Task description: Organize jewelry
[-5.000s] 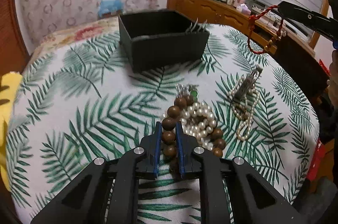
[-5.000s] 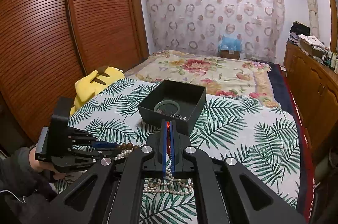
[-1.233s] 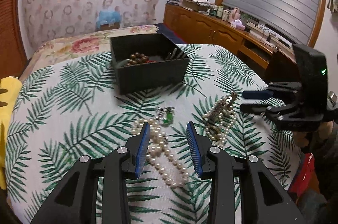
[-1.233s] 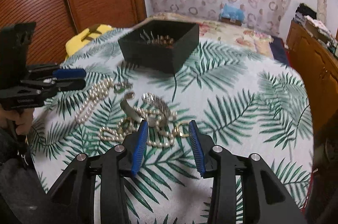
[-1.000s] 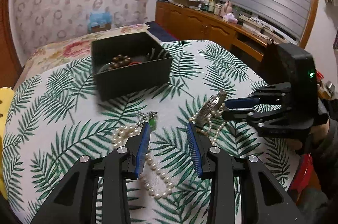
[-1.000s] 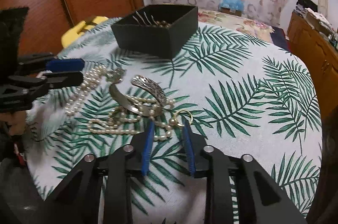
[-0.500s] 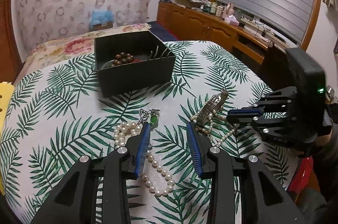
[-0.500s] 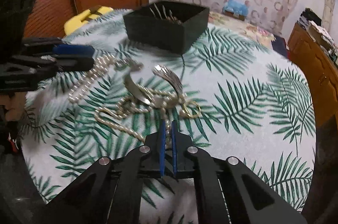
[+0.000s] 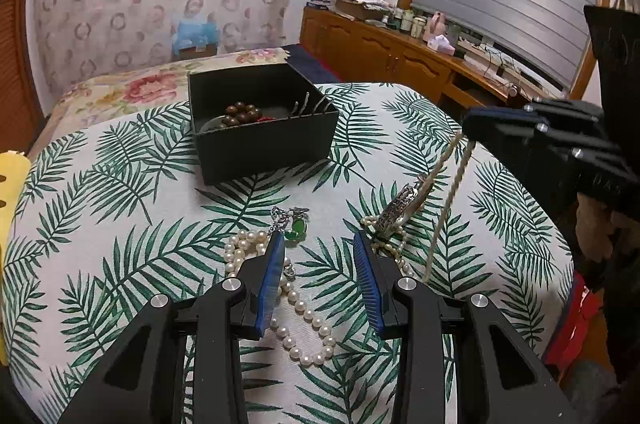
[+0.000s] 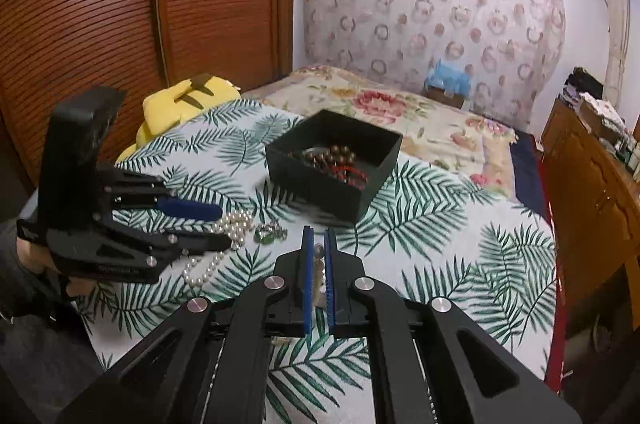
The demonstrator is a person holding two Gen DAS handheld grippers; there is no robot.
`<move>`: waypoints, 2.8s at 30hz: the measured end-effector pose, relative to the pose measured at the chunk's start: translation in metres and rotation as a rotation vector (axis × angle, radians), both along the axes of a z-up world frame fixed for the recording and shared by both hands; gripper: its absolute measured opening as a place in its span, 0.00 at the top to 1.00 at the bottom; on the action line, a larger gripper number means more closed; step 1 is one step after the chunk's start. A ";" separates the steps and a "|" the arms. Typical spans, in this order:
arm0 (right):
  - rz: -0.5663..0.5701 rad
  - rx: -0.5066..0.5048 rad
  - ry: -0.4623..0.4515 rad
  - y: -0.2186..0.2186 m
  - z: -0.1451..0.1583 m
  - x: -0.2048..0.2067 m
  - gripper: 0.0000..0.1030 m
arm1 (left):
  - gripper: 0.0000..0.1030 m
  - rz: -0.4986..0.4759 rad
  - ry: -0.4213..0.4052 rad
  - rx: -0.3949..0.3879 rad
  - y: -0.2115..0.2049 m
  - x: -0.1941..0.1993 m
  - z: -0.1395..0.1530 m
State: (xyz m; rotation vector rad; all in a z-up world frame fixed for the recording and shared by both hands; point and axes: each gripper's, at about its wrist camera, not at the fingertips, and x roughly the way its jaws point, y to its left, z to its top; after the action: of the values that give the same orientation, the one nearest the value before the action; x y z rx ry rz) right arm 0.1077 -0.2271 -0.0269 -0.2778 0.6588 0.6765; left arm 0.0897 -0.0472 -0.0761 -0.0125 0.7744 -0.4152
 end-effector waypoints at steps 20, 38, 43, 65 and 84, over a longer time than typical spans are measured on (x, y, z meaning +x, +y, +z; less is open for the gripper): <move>-0.020 0.060 -0.158 -0.002 0.070 -0.005 0.94 | 0.67 -0.015 0.002 -0.002 -0.004 -0.002 0.001; -0.063 0.083 -0.277 -0.027 0.126 -0.017 0.94 | 0.63 -0.085 0.007 0.015 -0.030 0.005 0.004; -0.087 0.082 -0.270 -0.036 0.123 -0.013 0.94 | 0.63 -0.122 0.035 0.037 -0.049 0.018 -0.007; -0.085 0.093 -0.259 -0.031 0.121 0.031 0.94 | 0.97 -0.035 -0.042 0.067 -0.022 0.056 0.025; 0.028 0.158 -0.294 0.017 0.173 0.121 0.94 | 0.97 0.094 0.056 0.152 0.025 0.163 0.022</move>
State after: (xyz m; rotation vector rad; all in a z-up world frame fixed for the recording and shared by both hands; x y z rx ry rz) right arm 0.2289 -0.2101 0.1457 -0.2345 0.3190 0.6943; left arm 0.2525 -0.0227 -0.0544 0.0819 0.8561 -0.2668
